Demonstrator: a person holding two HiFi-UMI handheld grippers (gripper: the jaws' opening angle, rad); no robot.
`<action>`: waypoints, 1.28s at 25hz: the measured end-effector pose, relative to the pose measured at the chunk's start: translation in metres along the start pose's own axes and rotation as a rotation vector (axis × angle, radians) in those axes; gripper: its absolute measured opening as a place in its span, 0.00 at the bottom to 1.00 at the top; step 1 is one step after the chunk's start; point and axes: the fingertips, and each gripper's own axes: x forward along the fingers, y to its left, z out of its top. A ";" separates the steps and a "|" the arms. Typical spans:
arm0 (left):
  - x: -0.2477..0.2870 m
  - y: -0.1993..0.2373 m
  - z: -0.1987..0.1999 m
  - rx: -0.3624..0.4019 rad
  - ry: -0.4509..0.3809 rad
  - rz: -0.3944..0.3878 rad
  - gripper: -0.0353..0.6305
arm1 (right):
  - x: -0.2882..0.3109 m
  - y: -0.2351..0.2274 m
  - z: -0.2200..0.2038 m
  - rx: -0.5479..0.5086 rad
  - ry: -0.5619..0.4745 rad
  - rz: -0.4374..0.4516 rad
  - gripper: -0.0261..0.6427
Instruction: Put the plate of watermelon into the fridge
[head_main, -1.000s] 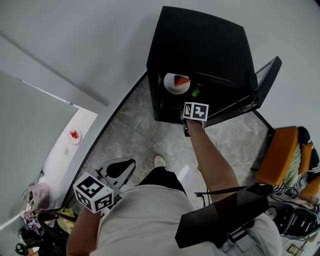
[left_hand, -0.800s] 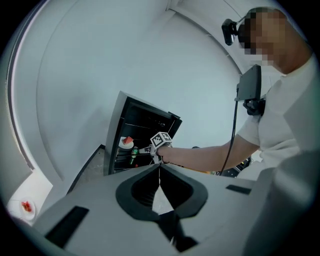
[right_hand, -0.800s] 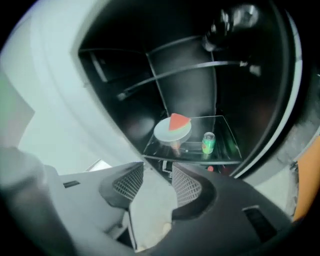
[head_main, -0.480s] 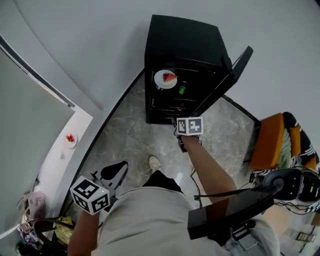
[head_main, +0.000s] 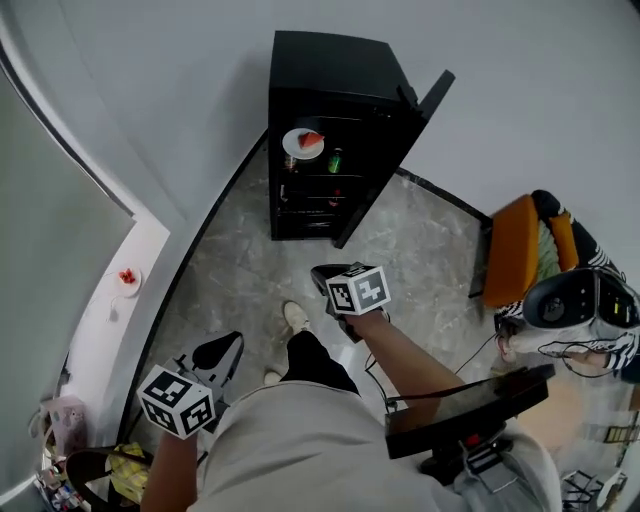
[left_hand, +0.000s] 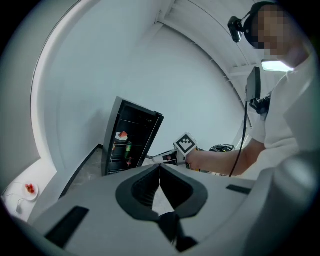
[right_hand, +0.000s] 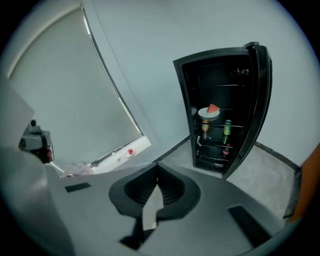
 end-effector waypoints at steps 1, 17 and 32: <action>-0.007 -0.002 -0.007 -0.004 0.002 -0.002 0.07 | -0.006 0.014 -0.009 -0.012 0.002 0.010 0.06; -0.053 -0.036 -0.064 -0.002 0.014 -0.045 0.07 | -0.078 0.137 -0.078 -0.205 -0.016 0.075 0.06; -0.068 -0.040 -0.079 -0.007 0.011 -0.047 0.07 | -0.093 0.187 -0.080 -0.308 -0.031 0.119 0.06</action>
